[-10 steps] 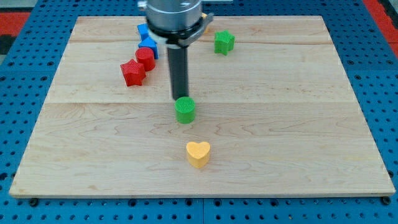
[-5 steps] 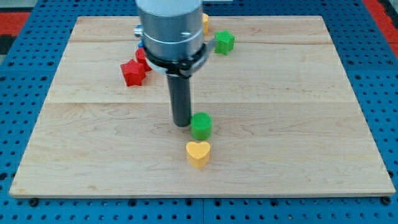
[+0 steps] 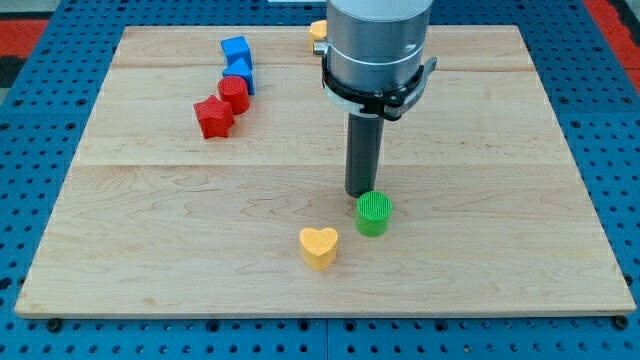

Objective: Push the green circle into the yellow heart

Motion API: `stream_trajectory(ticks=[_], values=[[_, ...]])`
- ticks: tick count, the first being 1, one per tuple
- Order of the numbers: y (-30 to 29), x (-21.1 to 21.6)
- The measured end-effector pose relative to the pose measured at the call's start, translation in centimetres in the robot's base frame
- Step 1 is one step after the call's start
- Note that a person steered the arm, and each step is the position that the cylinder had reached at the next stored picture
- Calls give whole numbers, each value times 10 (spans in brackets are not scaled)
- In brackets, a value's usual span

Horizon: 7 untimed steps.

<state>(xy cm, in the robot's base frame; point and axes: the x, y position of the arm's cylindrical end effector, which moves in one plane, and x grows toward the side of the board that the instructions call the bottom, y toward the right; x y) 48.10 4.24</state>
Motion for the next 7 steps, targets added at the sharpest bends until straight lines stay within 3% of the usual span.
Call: stream_trajectory(ticks=[2, 5, 6, 7], values=[[39, 9], [-4, 45], [3, -1], [62, -75]])
